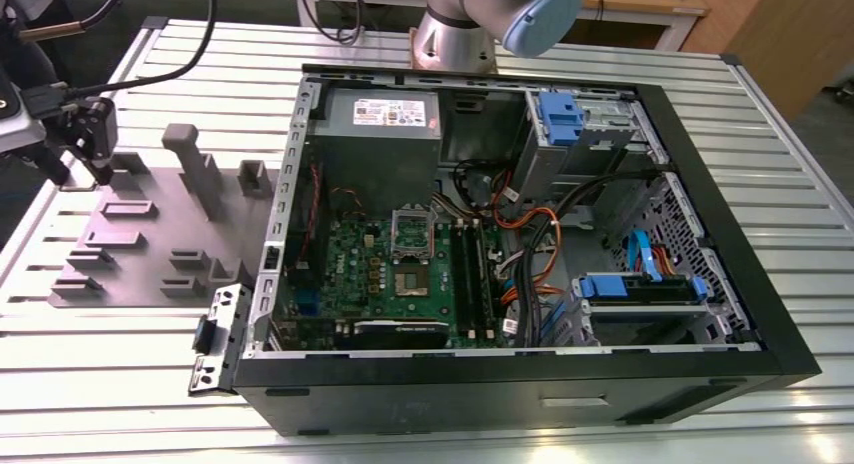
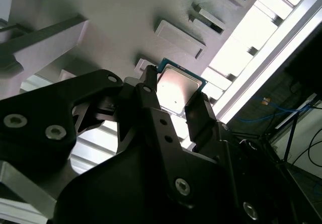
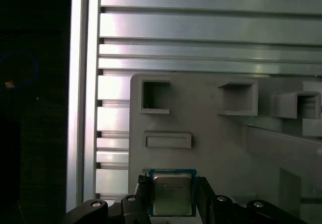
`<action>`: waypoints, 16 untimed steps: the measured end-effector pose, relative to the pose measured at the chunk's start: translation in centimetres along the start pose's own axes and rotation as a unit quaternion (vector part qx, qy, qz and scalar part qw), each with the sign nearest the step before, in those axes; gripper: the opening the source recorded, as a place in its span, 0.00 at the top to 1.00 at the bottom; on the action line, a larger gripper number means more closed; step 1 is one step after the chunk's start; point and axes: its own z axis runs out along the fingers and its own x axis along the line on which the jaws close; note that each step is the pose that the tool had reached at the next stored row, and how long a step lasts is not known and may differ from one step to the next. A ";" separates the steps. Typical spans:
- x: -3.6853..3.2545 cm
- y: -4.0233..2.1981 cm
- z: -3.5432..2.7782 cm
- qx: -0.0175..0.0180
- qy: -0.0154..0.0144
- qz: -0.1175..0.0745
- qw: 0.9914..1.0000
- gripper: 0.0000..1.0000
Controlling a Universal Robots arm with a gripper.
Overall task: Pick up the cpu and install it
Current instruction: 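Pick up the cpu and move it towards the insertion slot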
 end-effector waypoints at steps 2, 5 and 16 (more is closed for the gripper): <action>0.00 0.00 -0.06 0.000 0.000 0.000 1.000 0.53; 0.00 0.00 -0.13 0.000 0.000 0.000 1.000 0.53; -0.01 0.00 -0.64 0.000 0.000 0.000 1.000 0.53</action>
